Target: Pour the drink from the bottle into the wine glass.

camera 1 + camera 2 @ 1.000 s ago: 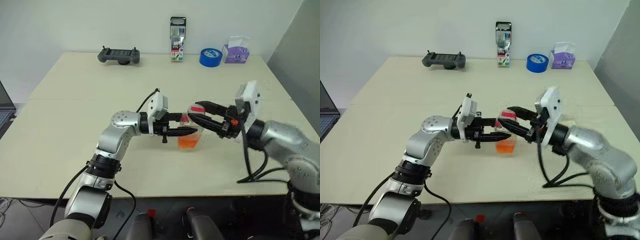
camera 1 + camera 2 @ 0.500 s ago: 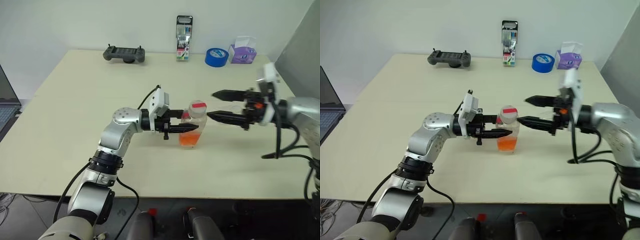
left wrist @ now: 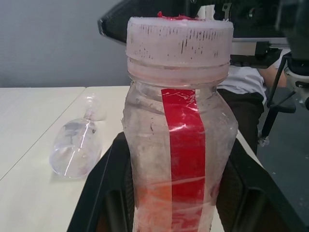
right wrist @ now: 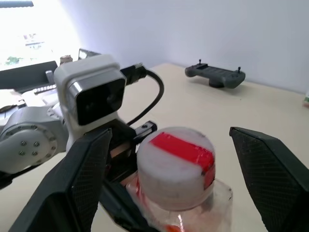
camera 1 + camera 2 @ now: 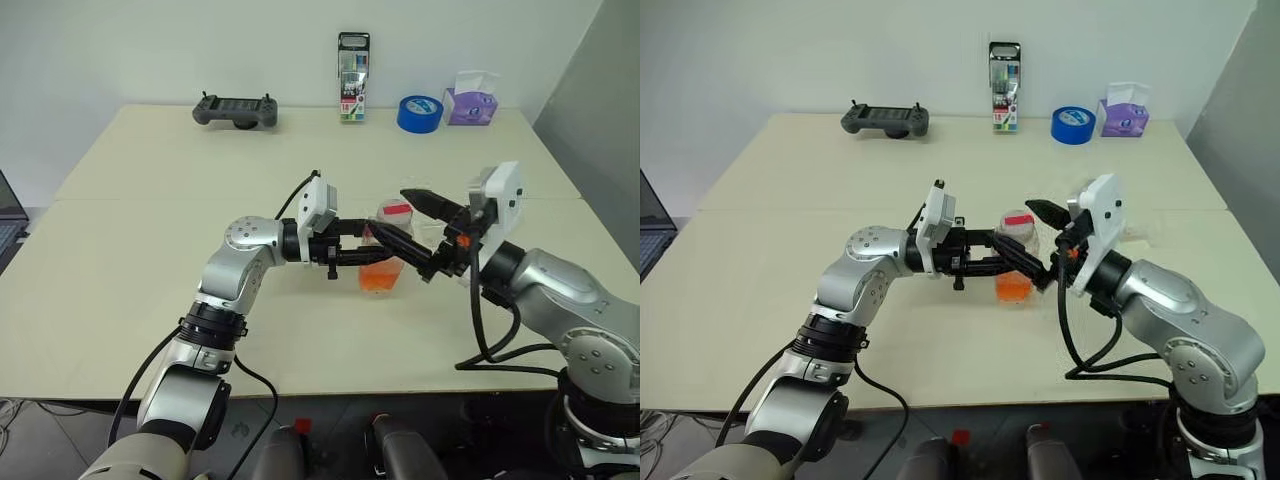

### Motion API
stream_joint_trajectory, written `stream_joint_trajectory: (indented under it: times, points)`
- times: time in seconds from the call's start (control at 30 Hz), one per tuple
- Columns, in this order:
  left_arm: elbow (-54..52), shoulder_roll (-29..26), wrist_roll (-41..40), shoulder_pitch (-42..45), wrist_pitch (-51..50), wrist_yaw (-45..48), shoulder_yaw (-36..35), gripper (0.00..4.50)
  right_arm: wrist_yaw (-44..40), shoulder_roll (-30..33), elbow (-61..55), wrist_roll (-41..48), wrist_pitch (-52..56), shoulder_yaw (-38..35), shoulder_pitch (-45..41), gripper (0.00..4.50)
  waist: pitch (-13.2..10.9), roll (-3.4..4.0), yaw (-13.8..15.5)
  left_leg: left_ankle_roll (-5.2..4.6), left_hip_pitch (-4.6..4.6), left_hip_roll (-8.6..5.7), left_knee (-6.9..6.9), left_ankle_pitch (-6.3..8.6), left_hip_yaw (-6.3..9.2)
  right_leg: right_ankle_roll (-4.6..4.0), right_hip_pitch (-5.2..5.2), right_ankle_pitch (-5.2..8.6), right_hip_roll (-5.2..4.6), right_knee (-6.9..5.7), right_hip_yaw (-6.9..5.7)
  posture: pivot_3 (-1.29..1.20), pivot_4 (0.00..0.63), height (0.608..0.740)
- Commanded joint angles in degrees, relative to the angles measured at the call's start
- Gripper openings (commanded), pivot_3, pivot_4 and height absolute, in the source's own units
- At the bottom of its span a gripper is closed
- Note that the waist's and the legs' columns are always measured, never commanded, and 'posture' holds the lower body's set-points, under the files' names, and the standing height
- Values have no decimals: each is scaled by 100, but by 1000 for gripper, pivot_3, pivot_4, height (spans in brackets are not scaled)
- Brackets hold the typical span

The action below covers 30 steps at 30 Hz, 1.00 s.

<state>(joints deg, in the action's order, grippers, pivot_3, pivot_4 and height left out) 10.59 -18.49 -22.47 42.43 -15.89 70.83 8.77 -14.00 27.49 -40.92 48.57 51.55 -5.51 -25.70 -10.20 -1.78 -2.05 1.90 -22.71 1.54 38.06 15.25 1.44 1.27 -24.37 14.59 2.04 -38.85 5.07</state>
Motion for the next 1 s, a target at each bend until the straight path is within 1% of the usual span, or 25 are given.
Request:
stream_joint_trajectory:
  times: [0.03,0.1,0.13,0.2,0.33,0.37,0.6,0.67,0.7,0.77,0.83,0.93,0.97,1.0]
  points:
    - [-145,-12,-75,101,60,27,-61,1767,103,-27,-193,-55,-184,-62,-55,4159,0,0,8,0,0,0,0,0,-1,0,0,0,-4,0,0,0,150,740]
    - [-168,-20,-77,77,55,19,-56,1767,88,-28,-202,-82,-220,-39,6,4159,0,0,10,0,0,-1,2,0,-2,0,0,0,-6,-1,0,0,150,740]
    - [-191,-23,-80,60,49,11,-52,1767,46,-21,-219,-82,-244,-17,61,3782,0,0,11,0,1,-2,3,0,-2,0,1,0,-6,-1,0,0,150,740]
    - [-199,-21,-75,47,50,-24,-63,1767,1,-25,-245,-38,-269,7,155,3260,0,0,11,0,1,-2,4,0,-2,0,1,0,-6,-2,-1,0,150,740]
    - [-195,-31,-68,43,57,-76,-92,1767,-39,5,-302,26,-280,25,247,1864,0,0,9,0,1,-3,2,0,-2,0,0,0,-4,-2,0,0,150,740]
    - [-204,-37,-67,38,57,-79,-93,1767,-52,18,-306,29,-285,31,253,1772,0,0,9,0,2,-3,2,0,-1,0,1,0,-4,-2,0,0,150,740]
    - [-290,-56,-78,-6,37,-108,-98,1767,-176,95,-199,25,-308,27,164,1773,0,0,9,0,1,-3,3,0,0,0,1,0,-4,-3,-1,0,150,740]
    - [-324,-58,-92,-22,16,-113,-94,1767,-420,272,-9,-66,-377,3,29,1773,0,0,9,0,2,-3,3,0,0,0,1,0,-4,-3,0,0,150,740]
    - [-350,-60,-111,-32,-7,-100,-86,1767,-670,430,131,-93,-431,-17,-48,1773,0,0,10,0,2,-3,3,0,-1,0,1,0,-4,-3,-1,0,150,740]
    - [-351,-50,-124,-21,-16,-71,-56,1767,-1538,901,573,-149,-620,-27,-230,1773,0,0,14,0,2,-5,4,0,-3,0,1,0,-4,-3,-2,0,150,740]
    - [-305,-36,-136,18,0,23,-10,1767,-2674,1460,1170,-406,-1002,211,-460,1773,0,0,16,-1,4,-9,4,0,-7,0,3,0,-4,0,-10,0,150,740]
    - [-243,4,-148,89,9,143,59,1767,-4315,2156,2092,-1393,-2224,993,-808,1773,0,0,13,-2,12,-13,3,1,-14,0,5,0,-3,2,-11,0,150,740]
    - [-234,19,-147,111,12,161,75,1767,-4674,2275,2329,-1601,-2507,1162,-924,1773,0,0,13,-2,13,-13,1,1,-13,0,6,0,-3,3,-12,0,150,740]
    - [-231,37,-153,132,3,166,86,1767,-4835,2297,2538,-1585,-2510,1188,-1089,1773,-1,-1,10,-2,15,-12,1,1,-11,0,8,0,-1,2,-13,0,150,740]
